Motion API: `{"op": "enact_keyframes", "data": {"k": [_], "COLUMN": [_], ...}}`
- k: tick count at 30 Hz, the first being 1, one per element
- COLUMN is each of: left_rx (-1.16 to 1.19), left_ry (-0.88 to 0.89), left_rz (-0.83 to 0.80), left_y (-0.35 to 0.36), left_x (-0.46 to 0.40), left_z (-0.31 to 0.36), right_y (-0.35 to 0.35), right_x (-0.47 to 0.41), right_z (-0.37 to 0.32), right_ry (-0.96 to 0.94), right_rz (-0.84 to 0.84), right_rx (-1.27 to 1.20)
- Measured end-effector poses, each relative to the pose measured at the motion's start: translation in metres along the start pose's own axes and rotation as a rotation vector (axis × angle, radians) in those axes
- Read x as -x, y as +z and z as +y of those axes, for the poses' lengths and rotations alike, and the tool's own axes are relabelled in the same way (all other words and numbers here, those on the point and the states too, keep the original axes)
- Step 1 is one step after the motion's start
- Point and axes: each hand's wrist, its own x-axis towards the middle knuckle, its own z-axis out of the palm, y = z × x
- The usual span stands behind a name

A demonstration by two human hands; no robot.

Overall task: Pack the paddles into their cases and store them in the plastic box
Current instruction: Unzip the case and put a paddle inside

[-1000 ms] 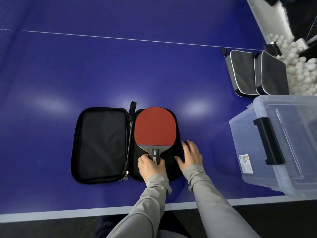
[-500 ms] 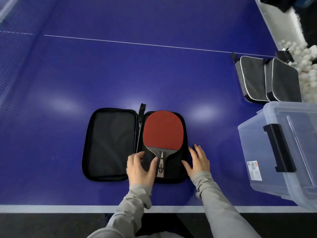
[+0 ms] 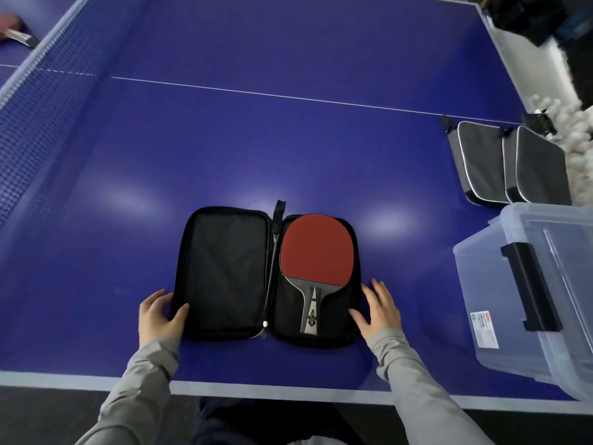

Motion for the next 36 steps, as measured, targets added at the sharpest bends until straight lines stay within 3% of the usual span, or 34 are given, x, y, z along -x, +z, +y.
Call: {"op": "enact_keyframes", "data": {"k": [4,7,13,19,23,26,30,33,36], "left_rx": [0.457,0.603,0.429,0.191,0.176,0.204,0.161,0.087,0.057], "left_ry": [-0.038,0.058,0.353,0.56,0.61,0.57,0.28,0.047,-0.022], "left_rz": [-0.111,-0.22,-0.384,-0.372,-0.428,-0.445,-0.308,-0.37,-0.458], "left_y": [-0.024,-0.036,-0.004,0.045,0.058,0.057,0.061,0.07,0.084], "left_x": [0.017,0.044,0.105,0.144,0.147,0.134,0.091,0.06,0.043], "left_z": [0.022,0.052,0.106,0.12,0.117,0.11,0.1,0.099,0.103], "right_y": [-0.004,-0.014,-0.049,-0.079,-0.085,-0.087,-0.081,-0.066,-0.054], "right_x": [0.004,0.008,0.009,0.015,0.01,-0.003,-0.021,-0.027,-0.032], "right_z": [-0.003,-0.012,-0.069,-0.122,-0.127,-0.11,-0.077,-0.06,-0.055], "right_ry": [0.015,0.006,-0.138,-0.219,-0.147,-0.058,0.146,0.283,0.357], "right_rz": [-0.022,0.04,0.241,0.306,0.264,0.24,0.157,0.049,-0.035], "right_rx": [-0.007,-0.084,-0.399,-0.687,-0.601,-0.529,-0.515,-0.515,-0.538]}}
